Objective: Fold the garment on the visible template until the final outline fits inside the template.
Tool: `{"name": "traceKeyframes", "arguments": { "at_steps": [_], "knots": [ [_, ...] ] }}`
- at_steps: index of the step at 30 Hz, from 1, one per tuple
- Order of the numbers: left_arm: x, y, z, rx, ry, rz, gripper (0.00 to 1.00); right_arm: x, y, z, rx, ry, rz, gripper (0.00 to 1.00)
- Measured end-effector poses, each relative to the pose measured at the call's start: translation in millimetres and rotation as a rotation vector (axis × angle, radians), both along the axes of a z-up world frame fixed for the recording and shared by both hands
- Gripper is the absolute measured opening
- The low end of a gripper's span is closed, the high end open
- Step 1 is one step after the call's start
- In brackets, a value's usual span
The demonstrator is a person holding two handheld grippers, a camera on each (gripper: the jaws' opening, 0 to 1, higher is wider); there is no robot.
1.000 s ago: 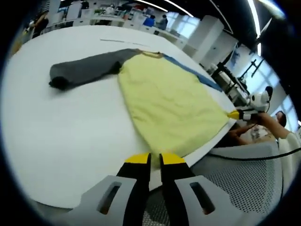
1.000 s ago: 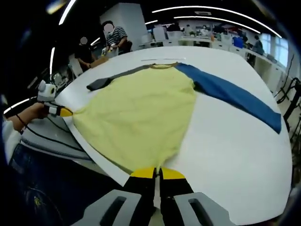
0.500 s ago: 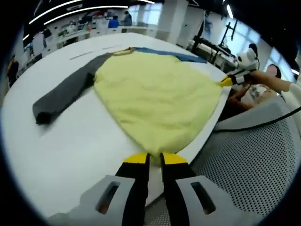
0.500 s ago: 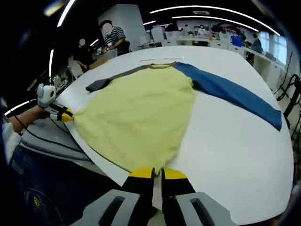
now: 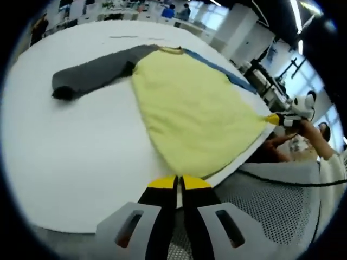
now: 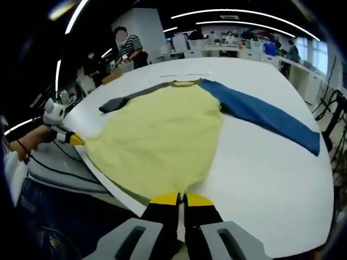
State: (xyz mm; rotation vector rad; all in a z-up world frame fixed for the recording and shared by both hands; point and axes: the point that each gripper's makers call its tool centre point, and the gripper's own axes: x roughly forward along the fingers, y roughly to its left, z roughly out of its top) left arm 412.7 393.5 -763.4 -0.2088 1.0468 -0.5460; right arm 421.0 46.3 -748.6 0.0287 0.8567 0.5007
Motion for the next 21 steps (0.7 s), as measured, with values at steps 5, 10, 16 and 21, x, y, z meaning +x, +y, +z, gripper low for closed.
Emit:
{"name": "traceKeyframes", "arguments": {
  "at_steps": [5, 10, 16, 21],
  "knots": [
    [0.1, 0.9, 5.2, 0.009, 0.048, 0.061, 0.0, 0.3, 1.6, -0.4, -0.008, 0.012, 0.003, 0.0],
    [-0.6, 4.4, -16.1, 0.084, 0.089, 0.083, 0.0, -3.9, -1.6, -18.3, -0.042, 0.06, -0.002, 0.0],
    [-3.8, 10.4, -30.8, 0.145, 0.107, 0.103, 0.04, -7.7, -9.6, -40.5, -0.077, 0.102, -0.026, 0.0],
    [-2.9, 13.0, -27.0, 0.181, 0.067, 0.076, 0.09, -9.8, -10.6, -43.9, -0.082, 0.095, -0.039, 0.0]
  ]
}}
